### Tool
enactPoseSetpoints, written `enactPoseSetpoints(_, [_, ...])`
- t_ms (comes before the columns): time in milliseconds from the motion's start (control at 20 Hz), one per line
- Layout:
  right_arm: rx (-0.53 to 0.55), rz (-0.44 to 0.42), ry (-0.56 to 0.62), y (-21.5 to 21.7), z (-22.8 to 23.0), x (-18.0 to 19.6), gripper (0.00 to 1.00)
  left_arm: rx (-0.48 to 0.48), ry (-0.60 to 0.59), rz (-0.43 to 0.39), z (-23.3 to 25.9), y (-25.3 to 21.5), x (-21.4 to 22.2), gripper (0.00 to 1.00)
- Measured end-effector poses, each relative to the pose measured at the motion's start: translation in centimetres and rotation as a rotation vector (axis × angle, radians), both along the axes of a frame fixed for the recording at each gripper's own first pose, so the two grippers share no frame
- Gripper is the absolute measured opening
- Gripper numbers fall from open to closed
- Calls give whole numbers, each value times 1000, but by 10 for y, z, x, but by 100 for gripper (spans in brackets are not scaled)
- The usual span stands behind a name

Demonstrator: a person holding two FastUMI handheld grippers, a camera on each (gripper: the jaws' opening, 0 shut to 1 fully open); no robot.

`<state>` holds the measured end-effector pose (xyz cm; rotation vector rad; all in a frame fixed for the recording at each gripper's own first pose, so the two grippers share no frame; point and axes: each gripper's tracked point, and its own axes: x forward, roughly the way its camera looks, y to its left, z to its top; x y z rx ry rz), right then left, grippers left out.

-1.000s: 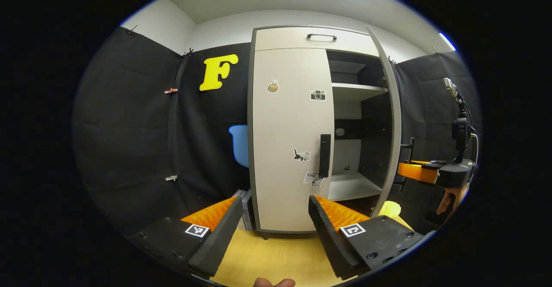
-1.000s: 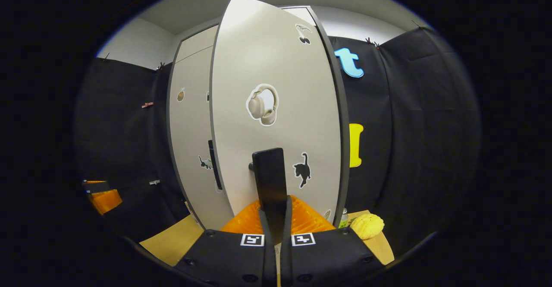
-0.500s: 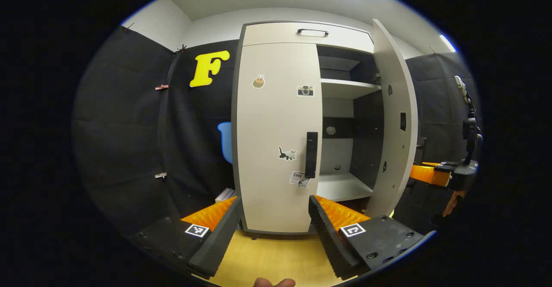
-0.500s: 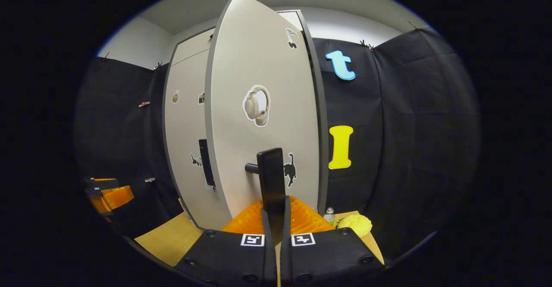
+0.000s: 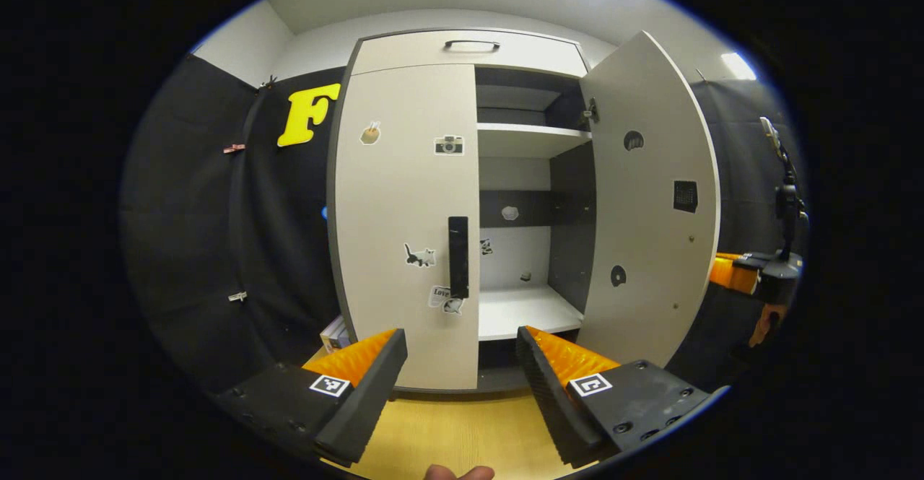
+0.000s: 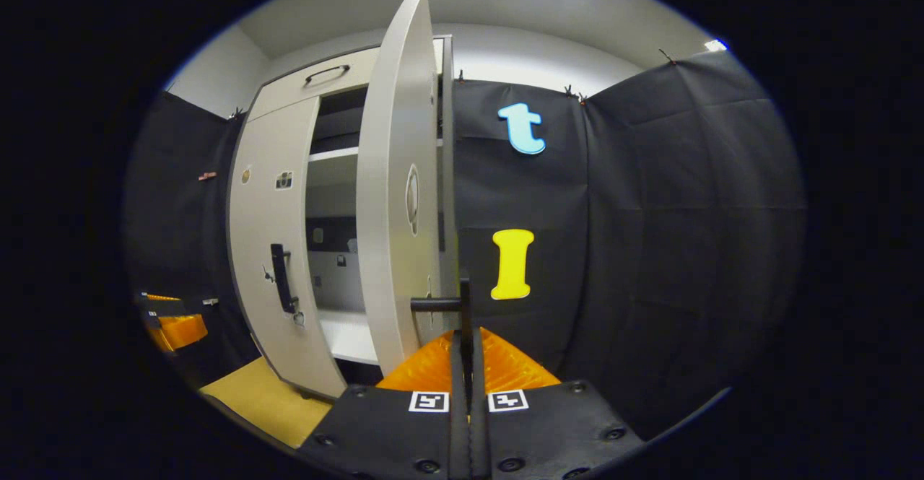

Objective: Open the right door of the double-door shoe cabinet with the right hand, and open the left door with the left hand.

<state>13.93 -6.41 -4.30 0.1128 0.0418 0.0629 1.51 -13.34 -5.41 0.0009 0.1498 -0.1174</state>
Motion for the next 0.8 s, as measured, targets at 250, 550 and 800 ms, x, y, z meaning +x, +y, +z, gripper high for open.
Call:
enactPoseSetpoints(250, [-30, 22, -2, -3, -3, -5, 6, 5, -11, -29, 6, -20, -1, 95])
enactPoseSetpoints(550, [9, 19, 25, 2, -6, -12, 6, -1, -21, -39, 11, -24, -1, 95])
enactPoseSetpoints(800, [15, -16, 24, -4, -4, -24, 12, -10, -32, -38, 13, -19, 7, 95])
